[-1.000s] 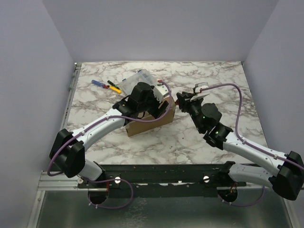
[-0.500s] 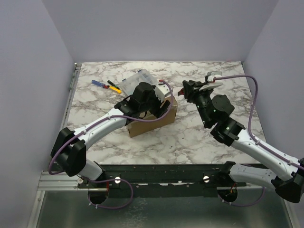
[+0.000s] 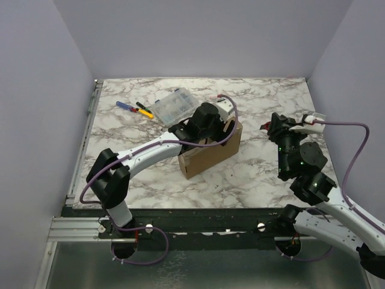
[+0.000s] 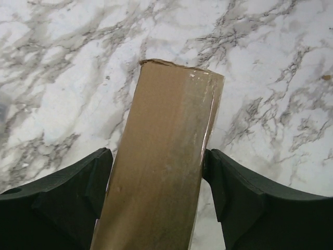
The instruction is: Unpack the express box
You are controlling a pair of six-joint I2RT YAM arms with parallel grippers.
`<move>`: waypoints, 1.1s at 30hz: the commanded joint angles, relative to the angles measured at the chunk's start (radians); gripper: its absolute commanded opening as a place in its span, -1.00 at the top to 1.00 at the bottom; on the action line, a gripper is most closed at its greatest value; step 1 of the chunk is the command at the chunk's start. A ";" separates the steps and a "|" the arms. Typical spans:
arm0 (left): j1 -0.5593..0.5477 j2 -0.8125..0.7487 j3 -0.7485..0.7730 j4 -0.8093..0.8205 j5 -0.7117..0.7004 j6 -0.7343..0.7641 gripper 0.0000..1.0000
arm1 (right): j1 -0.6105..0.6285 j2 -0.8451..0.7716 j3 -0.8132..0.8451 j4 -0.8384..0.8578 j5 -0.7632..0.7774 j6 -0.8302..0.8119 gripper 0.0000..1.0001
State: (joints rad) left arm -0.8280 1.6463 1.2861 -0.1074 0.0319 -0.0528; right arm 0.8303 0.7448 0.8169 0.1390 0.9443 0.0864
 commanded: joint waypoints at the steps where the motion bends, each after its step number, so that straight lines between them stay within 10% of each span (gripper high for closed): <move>1: -0.081 0.109 0.074 -0.077 -0.120 -0.087 -0.69 | 0.003 -0.102 -0.035 -0.106 -0.011 0.078 0.99; 13: -0.069 -0.062 0.131 -0.112 -0.032 -0.154 -0.98 | 0.003 -0.169 -0.022 -0.238 -0.074 0.078 0.98; 23: 0.267 -0.361 -0.082 -0.208 0.329 -0.209 -0.98 | 0.003 -0.095 0.037 -0.264 -0.254 0.016 0.71; 33: 0.483 -0.472 -0.350 -0.119 0.552 -0.246 -0.64 | 0.005 0.122 0.171 -0.286 -0.868 0.007 0.98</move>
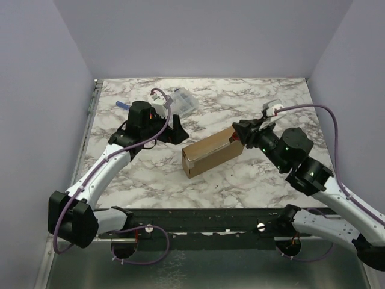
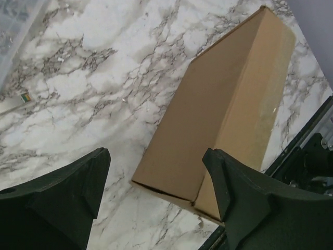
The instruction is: Unpack the express box
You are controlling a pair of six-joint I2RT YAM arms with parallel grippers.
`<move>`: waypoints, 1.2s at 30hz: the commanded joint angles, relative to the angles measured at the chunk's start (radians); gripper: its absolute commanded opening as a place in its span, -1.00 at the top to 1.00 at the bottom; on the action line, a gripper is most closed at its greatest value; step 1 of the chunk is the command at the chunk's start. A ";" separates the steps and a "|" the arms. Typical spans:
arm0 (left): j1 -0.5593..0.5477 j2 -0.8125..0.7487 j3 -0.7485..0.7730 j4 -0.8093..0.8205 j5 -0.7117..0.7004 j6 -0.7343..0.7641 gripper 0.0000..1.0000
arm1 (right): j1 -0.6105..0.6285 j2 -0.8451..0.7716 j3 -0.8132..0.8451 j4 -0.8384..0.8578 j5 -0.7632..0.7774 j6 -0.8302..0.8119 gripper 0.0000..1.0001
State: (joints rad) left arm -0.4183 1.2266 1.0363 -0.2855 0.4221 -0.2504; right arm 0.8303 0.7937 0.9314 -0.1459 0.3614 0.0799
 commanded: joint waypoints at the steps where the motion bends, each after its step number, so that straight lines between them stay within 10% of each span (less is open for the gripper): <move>1: 0.085 -0.065 -0.136 0.104 0.192 -0.073 -0.65 | 0.006 0.096 0.064 0.014 -0.313 0.032 0.98; 17: 0.122 -0.176 -0.332 0.353 0.279 -0.212 -0.90 | 0.063 0.263 0.077 0.160 -0.419 0.153 0.98; 26: 0.124 -0.158 -0.391 0.397 0.335 -0.226 -0.58 | 0.137 0.292 0.111 0.171 -0.314 0.120 0.98; 36: 0.124 -0.170 -0.425 0.411 0.338 -0.199 -0.68 | 0.217 0.351 0.142 0.163 -0.176 0.093 0.98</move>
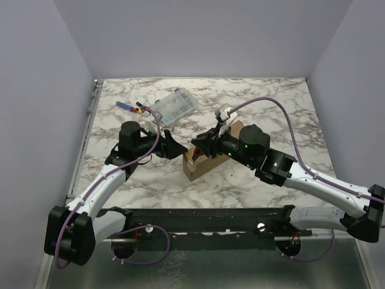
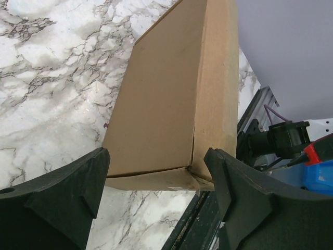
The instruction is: Unpack the express box
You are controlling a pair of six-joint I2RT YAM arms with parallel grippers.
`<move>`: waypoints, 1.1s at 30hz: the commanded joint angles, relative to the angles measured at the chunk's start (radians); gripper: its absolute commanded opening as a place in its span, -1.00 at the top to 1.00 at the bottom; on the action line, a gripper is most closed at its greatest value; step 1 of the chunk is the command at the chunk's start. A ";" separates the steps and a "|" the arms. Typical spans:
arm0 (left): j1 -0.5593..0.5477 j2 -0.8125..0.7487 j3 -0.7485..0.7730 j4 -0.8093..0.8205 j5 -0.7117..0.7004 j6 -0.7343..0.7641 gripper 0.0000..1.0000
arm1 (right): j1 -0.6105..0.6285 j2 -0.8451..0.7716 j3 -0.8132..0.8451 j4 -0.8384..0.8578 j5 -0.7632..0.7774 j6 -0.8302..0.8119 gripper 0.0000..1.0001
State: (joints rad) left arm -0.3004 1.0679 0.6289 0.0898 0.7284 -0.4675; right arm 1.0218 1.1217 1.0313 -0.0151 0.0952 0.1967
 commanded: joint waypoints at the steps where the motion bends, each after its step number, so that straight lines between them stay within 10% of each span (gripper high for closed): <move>1: 0.006 -0.004 -0.020 0.035 0.030 0.018 -0.63 | 0.033 0.030 0.044 0.035 0.108 -0.028 0.98; 33: 0.009 0.042 -0.018 -0.003 0.020 0.042 -0.29 | 0.193 0.142 0.062 0.203 0.404 -0.149 0.98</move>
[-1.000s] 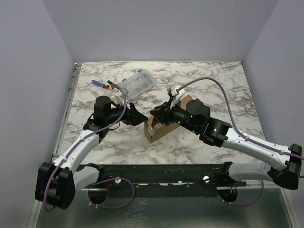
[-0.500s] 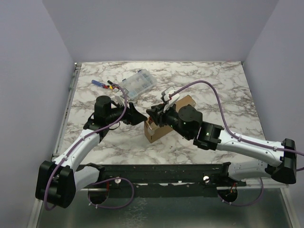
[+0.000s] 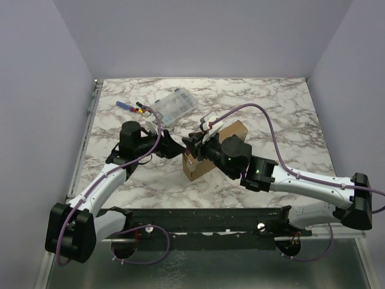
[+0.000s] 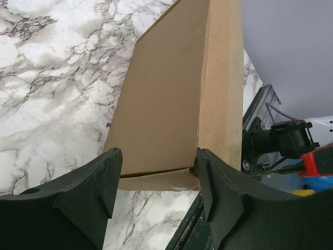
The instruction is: Unpack the express box
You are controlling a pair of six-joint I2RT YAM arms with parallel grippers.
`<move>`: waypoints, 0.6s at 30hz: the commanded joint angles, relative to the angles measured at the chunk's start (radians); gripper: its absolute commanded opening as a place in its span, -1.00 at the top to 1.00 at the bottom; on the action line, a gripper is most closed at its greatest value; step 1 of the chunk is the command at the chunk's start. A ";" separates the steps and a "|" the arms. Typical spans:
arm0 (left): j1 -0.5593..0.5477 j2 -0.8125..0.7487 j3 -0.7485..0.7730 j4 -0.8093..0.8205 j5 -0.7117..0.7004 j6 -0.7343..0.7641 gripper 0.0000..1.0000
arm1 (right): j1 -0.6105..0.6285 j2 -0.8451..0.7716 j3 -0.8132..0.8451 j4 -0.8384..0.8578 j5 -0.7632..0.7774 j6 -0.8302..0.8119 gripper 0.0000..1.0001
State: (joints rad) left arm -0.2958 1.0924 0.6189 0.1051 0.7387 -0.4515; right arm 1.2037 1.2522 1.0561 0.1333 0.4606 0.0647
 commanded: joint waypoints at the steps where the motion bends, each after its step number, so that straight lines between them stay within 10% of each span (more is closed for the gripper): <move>1: 0.004 0.018 -0.008 -0.019 0.010 0.025 -0.29 | 0.014 0.010 0.038 0.057 0.039 -0.017 0.98; 18: 0.006 0.022 -0.008 -0.018 0.009 0.025 -0.29 | 0.021 0.032 0.030 0.059 0.059 -0.023 0.98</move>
State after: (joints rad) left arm -0.2955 1.0966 0.6189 0.1093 0.7448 -0.4519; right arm 1.2160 1.2800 1.0615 0.1505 0.4839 0.0513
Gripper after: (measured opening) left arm 0.647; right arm 0.280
